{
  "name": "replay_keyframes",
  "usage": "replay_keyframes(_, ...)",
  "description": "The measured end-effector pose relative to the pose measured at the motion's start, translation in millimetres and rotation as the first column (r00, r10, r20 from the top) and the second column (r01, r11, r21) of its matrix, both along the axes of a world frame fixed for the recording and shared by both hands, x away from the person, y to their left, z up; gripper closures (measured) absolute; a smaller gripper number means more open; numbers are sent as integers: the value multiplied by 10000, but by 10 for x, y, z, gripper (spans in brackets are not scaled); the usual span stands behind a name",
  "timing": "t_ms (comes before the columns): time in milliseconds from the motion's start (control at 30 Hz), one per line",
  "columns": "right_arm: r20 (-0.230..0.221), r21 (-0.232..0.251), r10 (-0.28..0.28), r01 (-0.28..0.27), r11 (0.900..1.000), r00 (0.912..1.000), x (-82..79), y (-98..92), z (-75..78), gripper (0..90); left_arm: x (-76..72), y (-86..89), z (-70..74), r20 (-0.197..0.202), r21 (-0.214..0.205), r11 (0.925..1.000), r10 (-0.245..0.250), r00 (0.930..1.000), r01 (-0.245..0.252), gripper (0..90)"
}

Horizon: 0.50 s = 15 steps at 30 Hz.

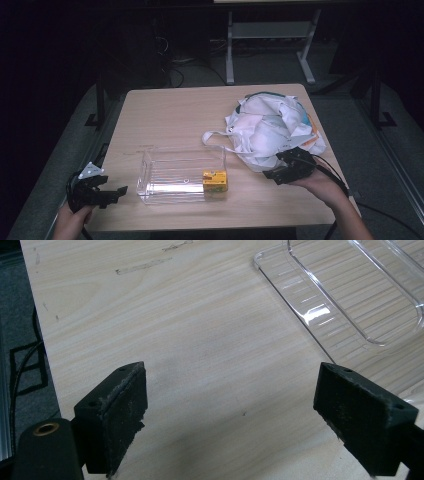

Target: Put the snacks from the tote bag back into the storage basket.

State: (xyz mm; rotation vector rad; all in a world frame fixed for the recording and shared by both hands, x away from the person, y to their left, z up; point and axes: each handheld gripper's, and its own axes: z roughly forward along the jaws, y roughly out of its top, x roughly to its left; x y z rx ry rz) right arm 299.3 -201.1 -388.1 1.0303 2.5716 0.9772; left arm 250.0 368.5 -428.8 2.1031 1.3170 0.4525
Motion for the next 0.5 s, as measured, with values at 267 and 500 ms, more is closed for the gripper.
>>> replay_keyframes(267, 361, 227, -430, 422, 9988, 9984, -151, -184, -149, 189, 2, 11, -5, -29, 28, 10000, 27, 10000, -27, 138)
replay_keyframes(500, 249, 367, -1147, 1137, 9928, 9931, -271, -367, -380, 182, 5, 31, -7, -66, 66, 9999, 94, 9999, -94, 138)
